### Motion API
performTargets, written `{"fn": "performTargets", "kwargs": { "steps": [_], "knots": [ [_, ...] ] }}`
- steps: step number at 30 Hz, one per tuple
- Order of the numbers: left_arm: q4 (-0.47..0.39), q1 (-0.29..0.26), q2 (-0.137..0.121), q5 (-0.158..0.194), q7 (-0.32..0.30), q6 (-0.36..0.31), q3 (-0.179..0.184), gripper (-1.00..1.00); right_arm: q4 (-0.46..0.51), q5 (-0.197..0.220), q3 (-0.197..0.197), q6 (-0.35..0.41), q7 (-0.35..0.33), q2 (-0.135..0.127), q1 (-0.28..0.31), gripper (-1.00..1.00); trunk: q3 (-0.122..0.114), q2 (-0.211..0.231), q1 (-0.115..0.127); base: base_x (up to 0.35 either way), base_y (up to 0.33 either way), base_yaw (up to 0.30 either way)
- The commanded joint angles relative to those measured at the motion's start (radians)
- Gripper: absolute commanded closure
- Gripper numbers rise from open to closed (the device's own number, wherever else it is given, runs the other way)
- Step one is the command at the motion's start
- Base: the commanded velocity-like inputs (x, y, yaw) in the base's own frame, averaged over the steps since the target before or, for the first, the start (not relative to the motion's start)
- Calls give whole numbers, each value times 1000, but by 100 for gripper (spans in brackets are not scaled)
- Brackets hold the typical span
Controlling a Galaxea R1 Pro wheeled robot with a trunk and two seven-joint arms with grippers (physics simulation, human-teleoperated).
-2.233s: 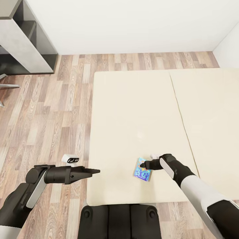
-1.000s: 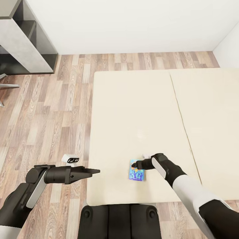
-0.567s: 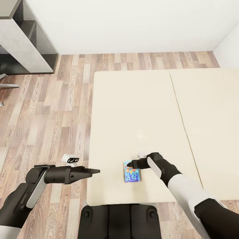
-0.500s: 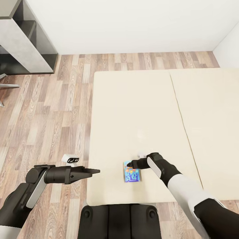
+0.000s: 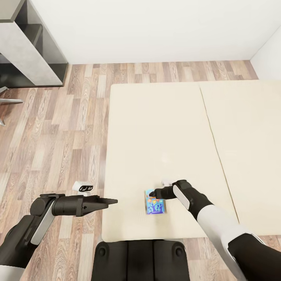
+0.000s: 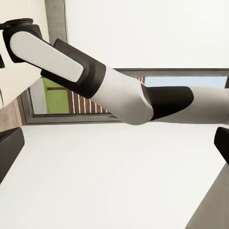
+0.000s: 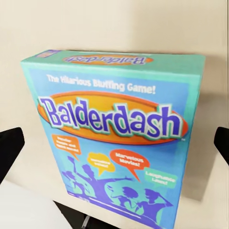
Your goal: Put all the toys in the child's room - the three board games (two on the bed and one on the table), the two jigsaw puzzles on the table, and the tennis ball on the table - inside the toy box on the table in the child's room.
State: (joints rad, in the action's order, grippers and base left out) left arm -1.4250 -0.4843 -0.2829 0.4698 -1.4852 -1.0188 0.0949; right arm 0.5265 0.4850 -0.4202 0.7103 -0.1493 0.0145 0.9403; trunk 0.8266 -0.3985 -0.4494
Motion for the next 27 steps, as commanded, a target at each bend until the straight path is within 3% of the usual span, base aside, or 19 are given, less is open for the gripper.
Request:
{"fn": "performTargets", "kwargs": {
  "steps": [1, 12, 27],
  "knots": [
    [0, 0, -1, 3, -2, -11, 2, -100, 0, -5, -2, 3, -5, -3, 0, -100, 1, -2, -1, 0, 0, 0],
    [0, 0, -1, 2, -1, -11, 3, -100, 0, -5, -3, 2, -6, -18, -1, -100, 1, -2, -1, 0, 0, 0],
    [0, 0, -1, 1, -1, -11, 3, -100, 1, -6, -3, 1, -6, -14, -1, -100, 7, -2, -1, 0, 0, 0]
  ]
}}
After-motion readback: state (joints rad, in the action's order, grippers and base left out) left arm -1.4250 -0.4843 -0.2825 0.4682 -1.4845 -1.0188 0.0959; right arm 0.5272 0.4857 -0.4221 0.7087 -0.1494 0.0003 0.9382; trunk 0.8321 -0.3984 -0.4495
